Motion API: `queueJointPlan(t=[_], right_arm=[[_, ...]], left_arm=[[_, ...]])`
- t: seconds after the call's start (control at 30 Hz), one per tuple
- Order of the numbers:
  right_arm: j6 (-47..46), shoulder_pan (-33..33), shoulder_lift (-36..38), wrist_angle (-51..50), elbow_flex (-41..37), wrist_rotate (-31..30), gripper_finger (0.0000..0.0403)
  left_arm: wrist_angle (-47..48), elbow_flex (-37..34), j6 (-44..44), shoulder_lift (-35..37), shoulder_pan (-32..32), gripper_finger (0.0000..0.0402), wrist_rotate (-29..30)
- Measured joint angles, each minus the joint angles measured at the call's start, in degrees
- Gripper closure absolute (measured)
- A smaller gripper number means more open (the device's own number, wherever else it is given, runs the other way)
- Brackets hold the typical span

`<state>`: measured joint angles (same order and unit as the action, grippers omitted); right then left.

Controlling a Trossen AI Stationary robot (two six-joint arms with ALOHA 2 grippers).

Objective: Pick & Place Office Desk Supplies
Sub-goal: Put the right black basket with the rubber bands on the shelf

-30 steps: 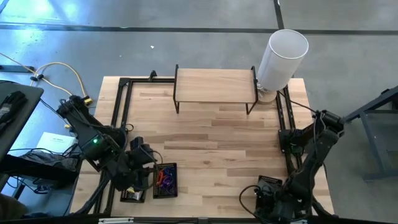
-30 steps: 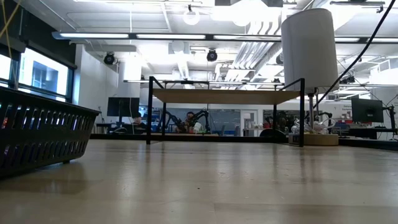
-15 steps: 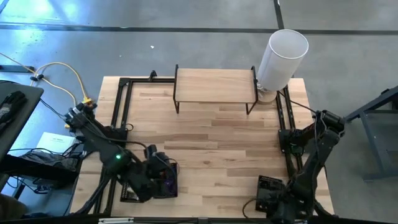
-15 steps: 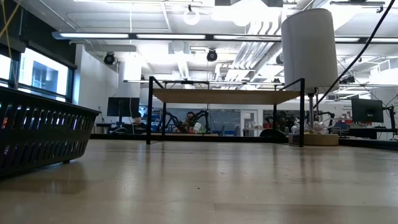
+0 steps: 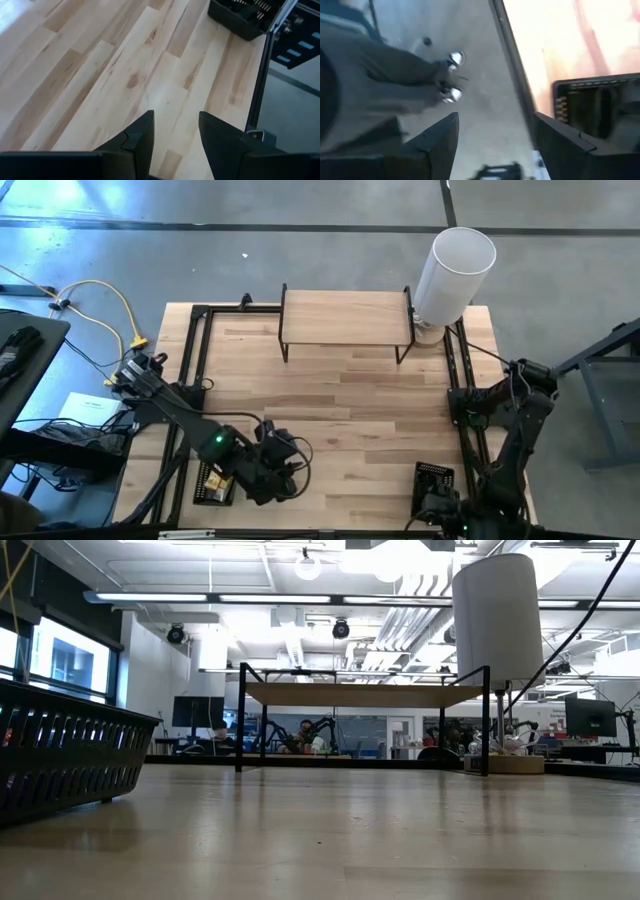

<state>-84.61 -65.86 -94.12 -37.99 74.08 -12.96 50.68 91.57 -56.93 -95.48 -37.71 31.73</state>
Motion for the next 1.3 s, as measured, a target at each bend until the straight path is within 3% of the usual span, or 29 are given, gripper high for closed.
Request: queueJointPlan(t=[0.27, 0.43, 0.67, 1.3], right_arm=[[8.6, -2.3, -4.7, -5.5, 0.0, 5.5, 0.0165], [13.6, -2.4, -8.7, -6.5, 0.0, 5.8, 0.0167], [14.2, -1.1, -12.0, -11.2, 0.0, 7.4, 0.0185], [17.6, -1.1, -17.8, -8.2, 0.0, 8.5, 0.019]], left_arm=[[-4.2, 0.0, 0.0, -1.6, 0.0, 0.0252, -0.4], [-4.6, 0.0, 0.0, -1.9, -0.7, 0.0252, -0.3], [-6.6, 0.0, -0.1, -2.0, -1.8, 0.0252, -0.1], [-7.9, 0.0, 0.1, -2.0, -3.7, 0.0252, 1.8]])
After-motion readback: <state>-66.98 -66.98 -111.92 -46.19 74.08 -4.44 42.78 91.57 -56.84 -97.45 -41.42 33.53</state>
